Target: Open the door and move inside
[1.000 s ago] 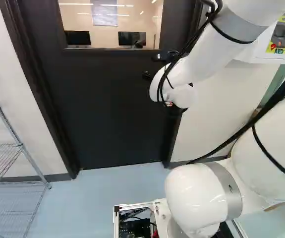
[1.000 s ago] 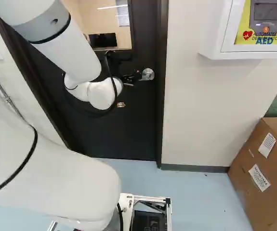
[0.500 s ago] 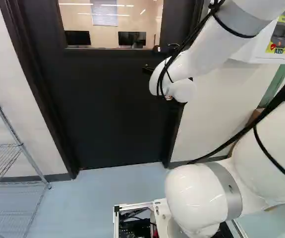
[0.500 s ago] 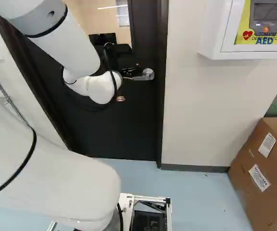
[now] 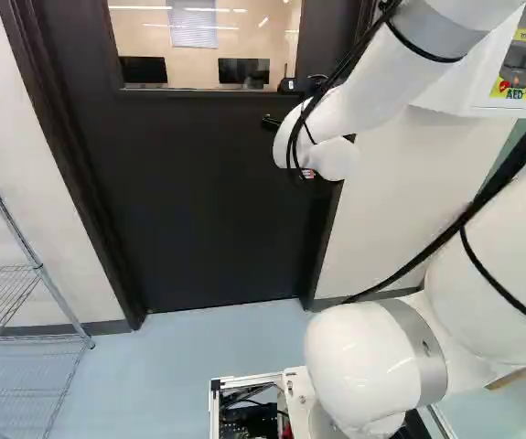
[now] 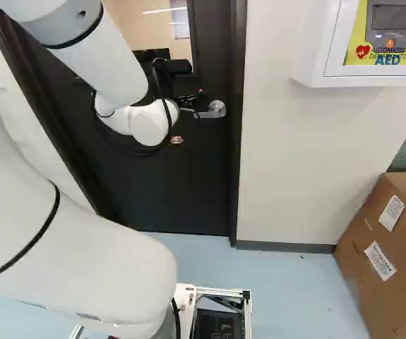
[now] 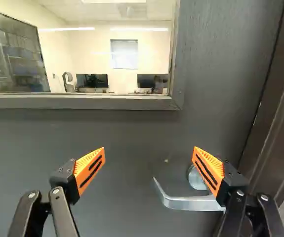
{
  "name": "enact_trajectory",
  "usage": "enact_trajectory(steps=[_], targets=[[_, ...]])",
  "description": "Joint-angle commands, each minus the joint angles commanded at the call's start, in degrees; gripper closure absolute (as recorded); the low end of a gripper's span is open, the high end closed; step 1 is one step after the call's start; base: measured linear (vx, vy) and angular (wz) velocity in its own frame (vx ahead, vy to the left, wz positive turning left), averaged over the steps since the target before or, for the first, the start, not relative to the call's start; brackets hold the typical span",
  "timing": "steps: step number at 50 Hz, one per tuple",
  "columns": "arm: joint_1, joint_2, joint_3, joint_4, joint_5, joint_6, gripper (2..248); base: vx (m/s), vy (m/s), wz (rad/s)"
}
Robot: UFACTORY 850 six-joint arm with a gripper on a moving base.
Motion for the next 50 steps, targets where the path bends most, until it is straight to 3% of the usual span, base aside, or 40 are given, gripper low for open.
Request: enact_trajectory(steps=[23, 50], targets=[[-1.34, -2.79, 0.35, 0.0, 0.0, 0.0, 3, 0.0, 0.0, 0.0], [-1.53, -6.0, 0.88, 0.0, 0.0, 0.0, 3, 0.0, 0.0, 0.0]])
